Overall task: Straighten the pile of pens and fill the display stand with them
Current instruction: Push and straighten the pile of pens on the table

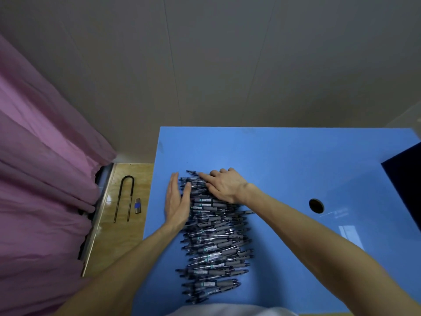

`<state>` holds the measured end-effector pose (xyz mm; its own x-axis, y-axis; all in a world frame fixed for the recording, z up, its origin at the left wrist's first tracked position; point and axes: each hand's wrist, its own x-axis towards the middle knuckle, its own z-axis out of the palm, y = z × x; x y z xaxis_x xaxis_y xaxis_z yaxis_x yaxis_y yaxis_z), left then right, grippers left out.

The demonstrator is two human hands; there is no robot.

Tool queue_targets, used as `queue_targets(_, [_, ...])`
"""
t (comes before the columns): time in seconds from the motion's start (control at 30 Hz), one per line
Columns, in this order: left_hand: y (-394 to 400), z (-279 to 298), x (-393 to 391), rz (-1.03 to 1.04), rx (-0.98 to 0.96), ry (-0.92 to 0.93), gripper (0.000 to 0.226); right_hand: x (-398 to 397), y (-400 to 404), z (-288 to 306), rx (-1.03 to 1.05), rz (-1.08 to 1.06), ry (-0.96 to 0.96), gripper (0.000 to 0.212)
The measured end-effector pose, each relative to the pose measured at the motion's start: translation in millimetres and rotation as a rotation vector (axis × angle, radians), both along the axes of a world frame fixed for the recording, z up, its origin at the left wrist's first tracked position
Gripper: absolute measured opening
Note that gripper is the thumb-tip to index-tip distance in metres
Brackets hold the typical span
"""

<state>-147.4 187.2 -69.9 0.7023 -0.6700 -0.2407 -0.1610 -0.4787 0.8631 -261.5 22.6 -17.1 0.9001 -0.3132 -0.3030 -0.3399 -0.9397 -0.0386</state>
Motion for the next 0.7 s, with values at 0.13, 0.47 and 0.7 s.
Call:
queue_targets(0.13, [-7, -2, -1, -0.031, 0.073, 0.049, 0.08, 7, 8, -2, -0.024, 0.01, 0.059, 0.06])
queue_targets(0.47, [-9, 7, -1, -0.02, -0.035, 0.117, 0.063, -33, -27, -18, 0.333, -0.531, -0.346, 0.055])
queue_targets(0.7, [-15, 10, 5, -0.013, -0.069, 0.168, 0.059, -69, 25, -46, 0.687, -1.059, -0.733, 0.065])
